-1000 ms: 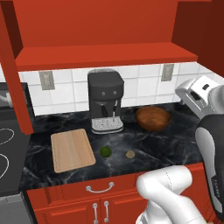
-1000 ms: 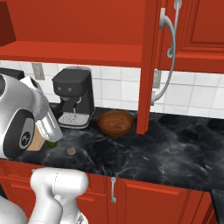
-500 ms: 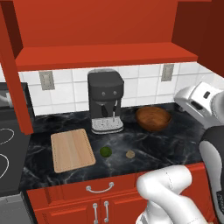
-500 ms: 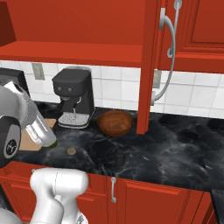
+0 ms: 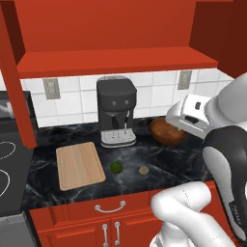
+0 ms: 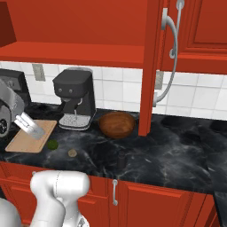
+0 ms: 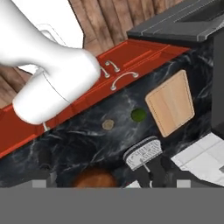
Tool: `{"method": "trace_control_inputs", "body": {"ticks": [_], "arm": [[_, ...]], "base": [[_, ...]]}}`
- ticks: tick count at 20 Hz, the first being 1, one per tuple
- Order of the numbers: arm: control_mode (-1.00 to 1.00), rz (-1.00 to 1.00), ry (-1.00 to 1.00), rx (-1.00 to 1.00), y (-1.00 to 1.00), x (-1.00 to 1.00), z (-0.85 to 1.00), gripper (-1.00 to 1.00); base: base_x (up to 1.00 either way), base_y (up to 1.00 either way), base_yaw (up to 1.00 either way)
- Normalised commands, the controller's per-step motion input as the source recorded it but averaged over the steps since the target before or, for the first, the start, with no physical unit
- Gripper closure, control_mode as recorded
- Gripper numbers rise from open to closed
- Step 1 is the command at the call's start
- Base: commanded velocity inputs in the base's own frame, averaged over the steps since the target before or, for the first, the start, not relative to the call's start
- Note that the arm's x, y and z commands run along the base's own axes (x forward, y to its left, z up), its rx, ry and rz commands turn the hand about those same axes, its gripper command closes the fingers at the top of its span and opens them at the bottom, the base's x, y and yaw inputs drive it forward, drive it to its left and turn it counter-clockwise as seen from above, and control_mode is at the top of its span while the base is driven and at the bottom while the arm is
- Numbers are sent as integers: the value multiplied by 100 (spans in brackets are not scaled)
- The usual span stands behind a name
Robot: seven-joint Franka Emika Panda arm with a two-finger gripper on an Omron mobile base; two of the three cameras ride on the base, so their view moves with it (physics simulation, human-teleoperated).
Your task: Open the cabinet. Place the bowl and condiment on the counter. Then place the lime and garlic on the cutting board.
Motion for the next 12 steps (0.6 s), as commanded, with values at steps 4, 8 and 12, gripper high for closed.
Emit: {"method": "trace_control_inputs", "body": {"ticks": [4, 8, 12], "arm": [[-100, 20, 11, -2, 8, 0, -3, -100], [-100, 17, 10, -5, 0, 0, -5, -100], [-100, 12, 4, -10, 0, 0, -28, -100]], "base": [[0, 0, 0], [0, 0, 0], [0, 0, 0]]}}
